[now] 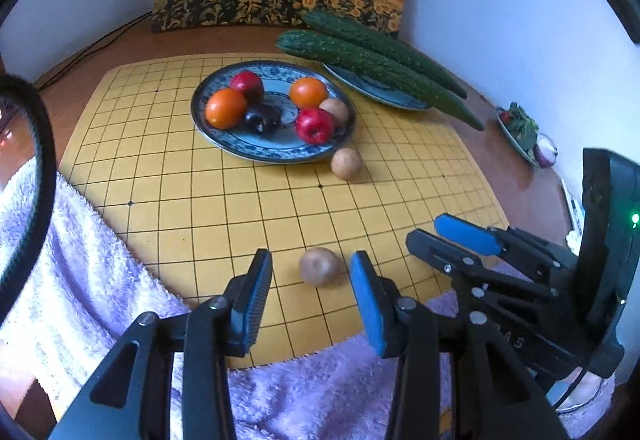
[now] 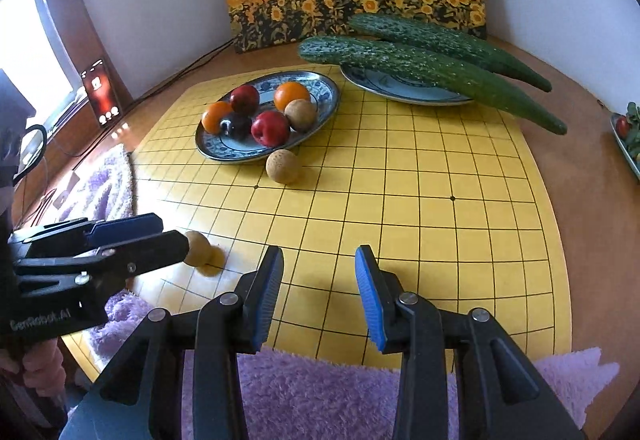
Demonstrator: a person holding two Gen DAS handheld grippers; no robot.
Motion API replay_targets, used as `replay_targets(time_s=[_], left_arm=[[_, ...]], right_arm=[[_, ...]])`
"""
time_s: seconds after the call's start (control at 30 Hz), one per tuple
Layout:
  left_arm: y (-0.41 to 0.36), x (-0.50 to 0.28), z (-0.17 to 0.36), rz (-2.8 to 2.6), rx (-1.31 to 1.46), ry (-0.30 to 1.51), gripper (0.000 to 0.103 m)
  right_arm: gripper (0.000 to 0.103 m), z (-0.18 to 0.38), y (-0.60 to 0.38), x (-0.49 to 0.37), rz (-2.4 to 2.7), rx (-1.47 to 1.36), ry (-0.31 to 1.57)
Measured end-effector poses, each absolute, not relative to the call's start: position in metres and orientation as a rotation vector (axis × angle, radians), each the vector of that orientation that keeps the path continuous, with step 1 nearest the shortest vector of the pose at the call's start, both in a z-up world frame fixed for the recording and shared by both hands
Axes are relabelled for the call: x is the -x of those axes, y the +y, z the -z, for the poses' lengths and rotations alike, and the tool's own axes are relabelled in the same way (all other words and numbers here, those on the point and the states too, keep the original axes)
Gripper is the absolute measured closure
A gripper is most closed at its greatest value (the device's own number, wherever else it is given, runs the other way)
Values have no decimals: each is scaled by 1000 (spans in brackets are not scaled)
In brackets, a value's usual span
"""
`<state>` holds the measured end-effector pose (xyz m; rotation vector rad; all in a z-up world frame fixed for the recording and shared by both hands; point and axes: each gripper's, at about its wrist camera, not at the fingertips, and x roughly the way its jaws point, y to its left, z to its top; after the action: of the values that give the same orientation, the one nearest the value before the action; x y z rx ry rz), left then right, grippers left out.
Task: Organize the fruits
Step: 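Move the left tool back to a brown potato on the board and grasp it, then grasp a second brown potato with the right tool while the left tool holds its potato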
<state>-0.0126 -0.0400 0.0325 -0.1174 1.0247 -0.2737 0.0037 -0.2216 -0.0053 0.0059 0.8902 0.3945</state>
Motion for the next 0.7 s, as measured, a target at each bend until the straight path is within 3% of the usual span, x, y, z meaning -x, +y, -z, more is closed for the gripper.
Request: replay_targets(time_s=[0.23, 0.5, 0.57, 0.7], left_arm=[[-45, 14, -24, 260, 112, 1036, 60], [-55, 10, -16, 261, 79, 1027, 70], [-57, 9, -16, 257, 64, 1018, 76], [-56, 8, -15, 273, 74, 1017, 77]], right_arm=[[65, 6, -223, -2, -400, -9, 888], [65, 9, -226, -2, -400, -22, 891], [65, 10, -226, -2, -403, -27, 892], [65, 10, -227, -2, -404, -31, 891]])
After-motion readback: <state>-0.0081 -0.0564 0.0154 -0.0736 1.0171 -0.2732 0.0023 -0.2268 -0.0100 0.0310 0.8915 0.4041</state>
